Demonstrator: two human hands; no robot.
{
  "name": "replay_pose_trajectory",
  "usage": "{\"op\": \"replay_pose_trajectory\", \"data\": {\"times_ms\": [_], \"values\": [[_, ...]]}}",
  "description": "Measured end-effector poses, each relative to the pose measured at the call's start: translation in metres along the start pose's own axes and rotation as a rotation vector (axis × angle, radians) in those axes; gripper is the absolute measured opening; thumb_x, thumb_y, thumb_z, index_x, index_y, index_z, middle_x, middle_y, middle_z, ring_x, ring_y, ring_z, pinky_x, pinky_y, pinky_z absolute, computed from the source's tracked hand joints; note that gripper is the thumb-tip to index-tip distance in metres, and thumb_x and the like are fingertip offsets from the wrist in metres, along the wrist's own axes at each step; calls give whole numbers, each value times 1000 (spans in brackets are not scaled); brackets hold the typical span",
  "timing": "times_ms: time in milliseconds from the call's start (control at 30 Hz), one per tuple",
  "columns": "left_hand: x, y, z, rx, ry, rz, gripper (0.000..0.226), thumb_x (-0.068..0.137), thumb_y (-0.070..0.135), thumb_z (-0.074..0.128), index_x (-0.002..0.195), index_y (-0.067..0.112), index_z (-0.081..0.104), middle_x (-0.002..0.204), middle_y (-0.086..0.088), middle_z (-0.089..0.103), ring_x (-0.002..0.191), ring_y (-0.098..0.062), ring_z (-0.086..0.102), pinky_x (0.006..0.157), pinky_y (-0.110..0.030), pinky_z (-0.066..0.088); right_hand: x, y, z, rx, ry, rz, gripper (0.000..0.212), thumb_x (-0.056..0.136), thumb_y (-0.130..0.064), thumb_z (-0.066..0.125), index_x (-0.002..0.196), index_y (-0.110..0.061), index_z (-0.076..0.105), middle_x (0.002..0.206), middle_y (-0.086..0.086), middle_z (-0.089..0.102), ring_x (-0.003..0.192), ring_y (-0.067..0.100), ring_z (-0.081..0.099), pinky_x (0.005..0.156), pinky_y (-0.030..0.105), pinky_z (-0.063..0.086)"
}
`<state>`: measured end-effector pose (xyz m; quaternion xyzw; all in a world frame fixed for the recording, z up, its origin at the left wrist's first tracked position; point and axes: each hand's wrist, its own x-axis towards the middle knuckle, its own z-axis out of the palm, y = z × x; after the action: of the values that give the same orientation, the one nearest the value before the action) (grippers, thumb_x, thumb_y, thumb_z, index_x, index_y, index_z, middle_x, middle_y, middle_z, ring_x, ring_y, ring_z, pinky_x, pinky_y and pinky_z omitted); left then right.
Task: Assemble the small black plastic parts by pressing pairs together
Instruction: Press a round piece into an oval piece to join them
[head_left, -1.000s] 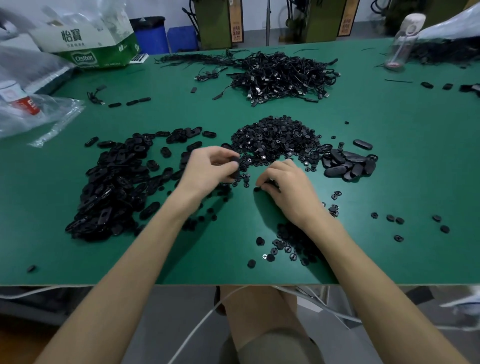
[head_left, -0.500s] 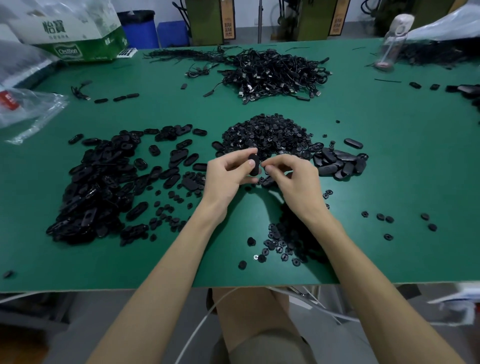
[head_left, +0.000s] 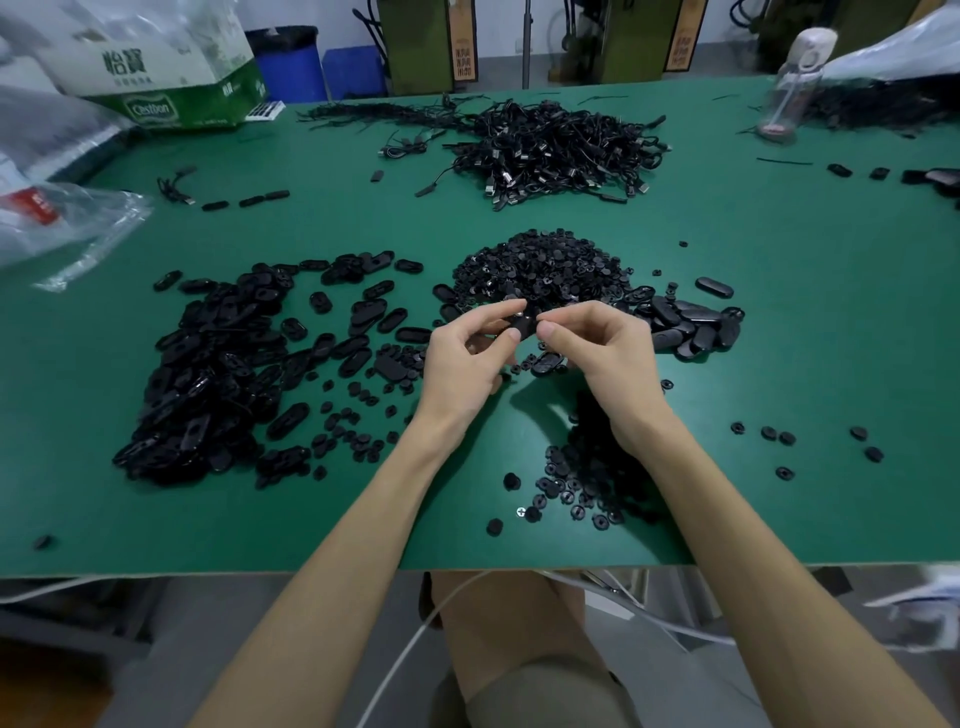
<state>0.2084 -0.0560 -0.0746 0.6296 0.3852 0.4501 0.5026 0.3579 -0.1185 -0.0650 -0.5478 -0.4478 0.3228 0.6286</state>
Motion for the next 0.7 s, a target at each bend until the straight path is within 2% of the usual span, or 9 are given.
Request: {"op": "replay_pose_trajectory", "data": {"times_ms": [100,300,533,700], "values": [[1,-1,0,-24,2,-11,33,96,0,68,126,11,72,104,-8,74,73,-6,70,55,-20,51,0,0,0,9,26,30,6,90,-14,79,90,-20,78,79,-8,75,73,3,64,64,13,47],[4,-6,-1,-78,-32,-26,25,96,2,69,120,7,75,99,-5,80,90,-25,77,68,-27,58,0,1,-1,-13,63,55,8,87,-14,82,90,-19,76,83,0,78,77,9,71,63,15,49],[4,-8,-1,-105,-62,-19,26,97,6,69,122,7,74,101,-4,80,91,-26,78,72,-29,60,0,1,-1,3,61,67,7,87,-12,80,90,-16,76,84,-1,79,77,8,72,64,14,49],[3,-9,0,-112,-21,-11,24,96,5,71,120,1,72,97,-10,80,88,-27,79,74,-32,62,1,1,-3,52,15,122,6,89,-17,78,95,-18,77,90,1,80,78,9,71,68,19,51]]}}
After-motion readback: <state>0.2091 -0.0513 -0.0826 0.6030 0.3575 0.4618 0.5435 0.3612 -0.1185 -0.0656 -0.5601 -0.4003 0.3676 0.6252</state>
